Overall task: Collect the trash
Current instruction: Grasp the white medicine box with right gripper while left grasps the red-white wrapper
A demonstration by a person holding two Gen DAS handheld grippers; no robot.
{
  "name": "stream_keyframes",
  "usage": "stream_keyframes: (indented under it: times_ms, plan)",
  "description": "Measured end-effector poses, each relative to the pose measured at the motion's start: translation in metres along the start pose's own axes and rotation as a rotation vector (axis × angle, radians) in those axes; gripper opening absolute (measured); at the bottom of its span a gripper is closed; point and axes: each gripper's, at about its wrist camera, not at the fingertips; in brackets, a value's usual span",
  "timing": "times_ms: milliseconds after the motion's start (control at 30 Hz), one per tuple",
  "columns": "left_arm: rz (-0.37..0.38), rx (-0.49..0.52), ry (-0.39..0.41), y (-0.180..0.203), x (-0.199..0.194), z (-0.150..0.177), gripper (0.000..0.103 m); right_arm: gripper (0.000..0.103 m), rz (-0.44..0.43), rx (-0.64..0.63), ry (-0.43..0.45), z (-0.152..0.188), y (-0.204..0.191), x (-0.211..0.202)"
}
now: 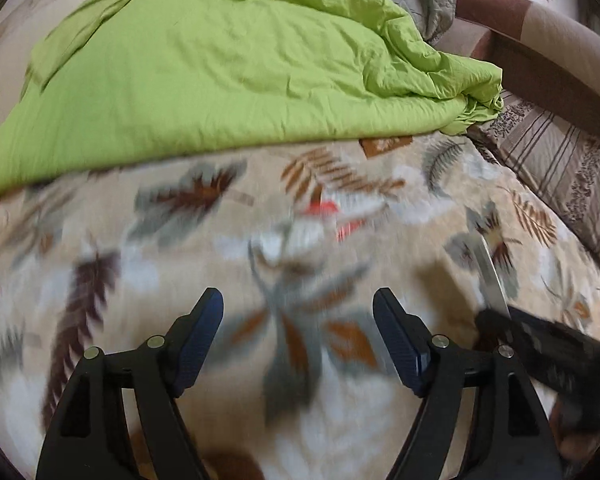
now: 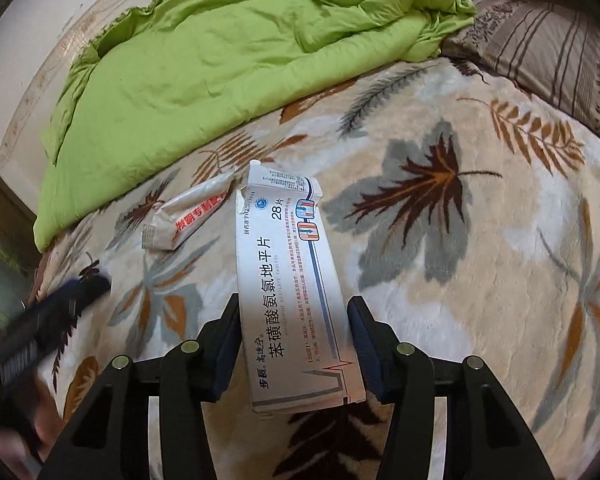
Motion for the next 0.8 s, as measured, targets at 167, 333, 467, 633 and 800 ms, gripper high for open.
stream_keyframes:
  times_ms: [167, 333, 467, 633, 800]
  plan:
    - [0.022, 0.102, -0.093, 0.014, 0.055, -0.037, 0.081, 0.056, 0.008, 0.004, 0.000, -0.001, -0.004, 0.011]
    - [0.027, 0.066, -0.185, 0.016, 0.100, -0.045, 0.080, 0.056, -0.010, -0.004, 0.000, -0.003, -0.006, 0.014]
    - [-0.019, 0.015, -0.213, 0.014, 0.119, -0.038, 0.057, 0.056, -0.017, -0.013, -0.001, -0.004, -0.007, 0.015]
    - [-0.025, -0.051, -0.185, 0.009, 0.098, -0.023, 0.040, 0.056, -0.004, -0.028, 0.010, -0.004, -0.007, 0.012]
    - [-0.009, -0.065, -0.145, 0.010, 0.049, 0.005, 0.040, 0.056, 0.007, -0.069, 0.019, 0.000, -0.014, 0.006]
Point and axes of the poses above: each gripper's, at about its wrist camera, not at the fingertips, and x roughly the way its jaws point, y to its right, z to its underside, and after that the axes turned 4 degrees about -z, right-handed
